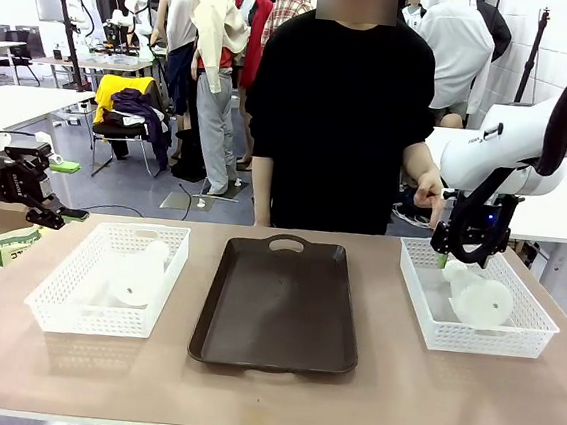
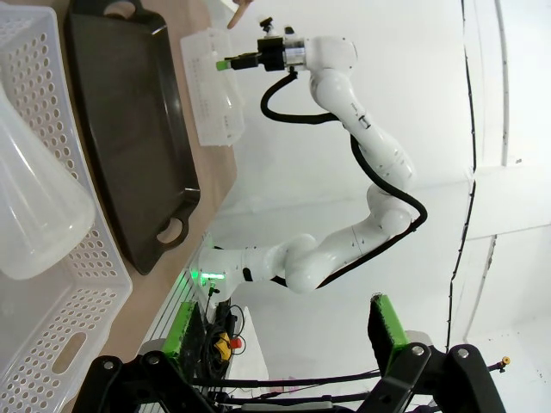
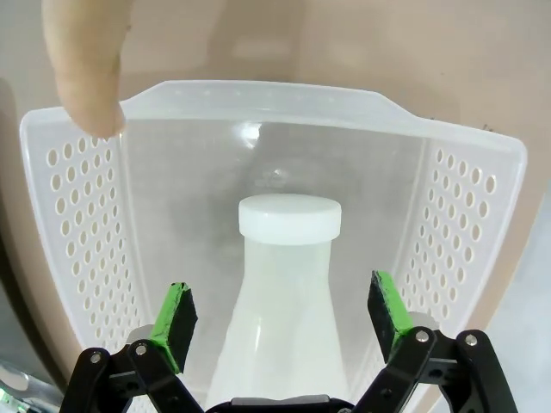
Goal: Prepare the laboratory tools.
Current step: Pick up the Big flask that the person points to.
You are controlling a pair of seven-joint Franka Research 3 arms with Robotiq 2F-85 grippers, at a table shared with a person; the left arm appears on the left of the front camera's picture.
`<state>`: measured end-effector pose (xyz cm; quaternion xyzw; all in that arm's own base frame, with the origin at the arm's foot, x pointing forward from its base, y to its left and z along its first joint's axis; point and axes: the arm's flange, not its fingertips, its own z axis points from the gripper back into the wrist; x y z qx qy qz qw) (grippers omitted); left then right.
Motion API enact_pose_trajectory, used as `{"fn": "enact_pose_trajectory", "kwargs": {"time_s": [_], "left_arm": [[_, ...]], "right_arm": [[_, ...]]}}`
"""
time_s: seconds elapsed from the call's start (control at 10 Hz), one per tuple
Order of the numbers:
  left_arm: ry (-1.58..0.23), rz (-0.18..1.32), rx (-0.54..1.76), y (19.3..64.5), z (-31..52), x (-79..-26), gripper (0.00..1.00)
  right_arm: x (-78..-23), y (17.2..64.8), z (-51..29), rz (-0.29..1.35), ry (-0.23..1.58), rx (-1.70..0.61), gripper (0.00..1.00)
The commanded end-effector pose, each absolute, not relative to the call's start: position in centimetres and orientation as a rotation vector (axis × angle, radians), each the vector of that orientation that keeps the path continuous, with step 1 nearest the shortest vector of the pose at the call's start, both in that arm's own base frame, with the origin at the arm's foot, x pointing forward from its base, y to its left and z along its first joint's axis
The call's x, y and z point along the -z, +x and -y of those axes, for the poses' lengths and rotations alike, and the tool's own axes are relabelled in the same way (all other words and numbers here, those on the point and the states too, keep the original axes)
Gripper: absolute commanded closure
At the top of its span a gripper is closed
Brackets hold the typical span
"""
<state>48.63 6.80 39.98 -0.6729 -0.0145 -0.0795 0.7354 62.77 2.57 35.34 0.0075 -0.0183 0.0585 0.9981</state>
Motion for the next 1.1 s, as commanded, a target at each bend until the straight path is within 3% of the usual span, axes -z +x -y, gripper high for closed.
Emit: {"fn": "enact_pose_trajectory", "kwargs": {"time_s": [0.0,0.7,0.8,1.0], "left_arm": [[-1.463,0.028,0.183,48.5,-7.0,-40.1,0.0],[-1.463,0.028,0.183,48.5,-7.0,-40.1,0.0],[-1.463,0.028,0.183,48.5,-7.0,-40.1,0.0],[-1.463,0.028,0.183,48.5,-7.0,-40.1,0.0]], "right_arm": [[-35.0,63.5,-2.9,0.02,-0.022,-0.092,0.0],[-32.9,64.1,-2.7,0.035,-0.035,-0.052,0.0],[-33.0,64.0,-2.8,0.038,-0.038,-0.057,0.11],[-32.8,64.1,-3.0,0.031,-0.053,-0.055,0.47]]}}
